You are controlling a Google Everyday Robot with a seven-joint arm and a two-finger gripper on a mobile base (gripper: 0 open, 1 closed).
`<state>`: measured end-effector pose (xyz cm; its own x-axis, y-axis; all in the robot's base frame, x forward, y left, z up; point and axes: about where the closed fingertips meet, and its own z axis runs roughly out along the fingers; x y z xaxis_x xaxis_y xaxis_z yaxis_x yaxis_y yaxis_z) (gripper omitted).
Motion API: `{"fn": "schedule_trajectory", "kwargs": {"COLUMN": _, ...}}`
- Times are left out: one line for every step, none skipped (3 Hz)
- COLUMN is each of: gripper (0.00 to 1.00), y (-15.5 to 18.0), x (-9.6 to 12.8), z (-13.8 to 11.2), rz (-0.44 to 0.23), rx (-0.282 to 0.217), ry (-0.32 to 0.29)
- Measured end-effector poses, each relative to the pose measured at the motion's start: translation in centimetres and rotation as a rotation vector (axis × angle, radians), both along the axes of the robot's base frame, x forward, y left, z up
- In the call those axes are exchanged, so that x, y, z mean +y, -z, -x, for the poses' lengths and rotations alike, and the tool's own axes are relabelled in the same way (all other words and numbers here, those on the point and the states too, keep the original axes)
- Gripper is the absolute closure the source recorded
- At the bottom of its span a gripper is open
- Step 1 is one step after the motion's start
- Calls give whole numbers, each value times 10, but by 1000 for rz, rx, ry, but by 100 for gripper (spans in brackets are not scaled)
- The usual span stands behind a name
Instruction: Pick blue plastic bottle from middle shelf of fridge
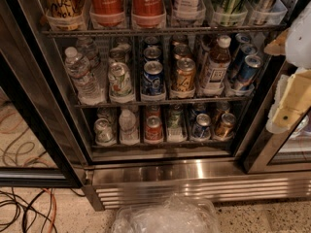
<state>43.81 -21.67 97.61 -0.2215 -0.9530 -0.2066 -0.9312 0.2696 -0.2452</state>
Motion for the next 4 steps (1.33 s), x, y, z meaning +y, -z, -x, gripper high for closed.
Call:
{"fn": "schedule_trajectory", "kwargs": {"gripper": 0, "y": 0, "x": 0, "z": 0, "rz": 0, "rx": 0, "ry": 0}}
{"fn": "schedule_trajectory", "kwargs": {"gripper": 0, "y": 10, "x": 2, "z": -5, "rz": -75, "rx": -22, "ry": 84}}
{"fn": "schedule_trajectory", "kwargs": {"gripper": 0, "y": 33, "x": 6, "z": -16, "rz": -222, "rx": -51, "ry": 237}}
{"fn": "schedule_trajectory", "kwargs": {"gripper": 0, "y": 53, "x": 10, "z": -32, "rz": -360, "rx": -84, "ry": 348}}
